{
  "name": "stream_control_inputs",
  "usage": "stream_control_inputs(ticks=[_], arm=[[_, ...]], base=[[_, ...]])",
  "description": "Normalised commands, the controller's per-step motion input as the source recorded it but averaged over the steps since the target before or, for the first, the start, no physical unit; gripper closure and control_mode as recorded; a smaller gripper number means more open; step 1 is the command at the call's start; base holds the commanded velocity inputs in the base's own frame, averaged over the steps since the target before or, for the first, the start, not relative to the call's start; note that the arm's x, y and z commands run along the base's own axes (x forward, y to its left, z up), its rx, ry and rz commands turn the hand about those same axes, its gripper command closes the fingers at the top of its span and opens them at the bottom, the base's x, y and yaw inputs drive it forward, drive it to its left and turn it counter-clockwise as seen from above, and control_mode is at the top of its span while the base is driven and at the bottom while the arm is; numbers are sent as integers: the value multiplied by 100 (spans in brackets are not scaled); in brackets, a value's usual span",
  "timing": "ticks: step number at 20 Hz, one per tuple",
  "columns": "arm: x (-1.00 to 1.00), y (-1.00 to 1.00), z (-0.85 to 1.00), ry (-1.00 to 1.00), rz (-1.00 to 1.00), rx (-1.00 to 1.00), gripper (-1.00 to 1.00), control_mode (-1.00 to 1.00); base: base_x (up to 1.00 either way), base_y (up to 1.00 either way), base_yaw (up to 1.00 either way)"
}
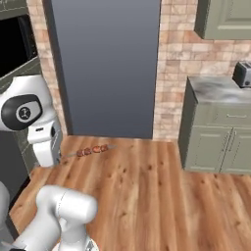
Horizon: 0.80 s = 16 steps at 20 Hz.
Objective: Store the kebab skewer in the freezer for long-term storage. Close the freezer door after placing the cooked food.
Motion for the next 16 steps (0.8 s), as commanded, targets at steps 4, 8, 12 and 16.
stream_control_inputs(ticks=[4,8,12,16], arm=[[0,0,0,0,0,0,100,100],[0,0,0,0,0,0,100,100],[0,0,0,0,0,0,100,100],[0,0,0,0,0,0,100,100]], base=[[100,-15,31],[100,-29,45],[97,-31,45],[86,-27,48]])
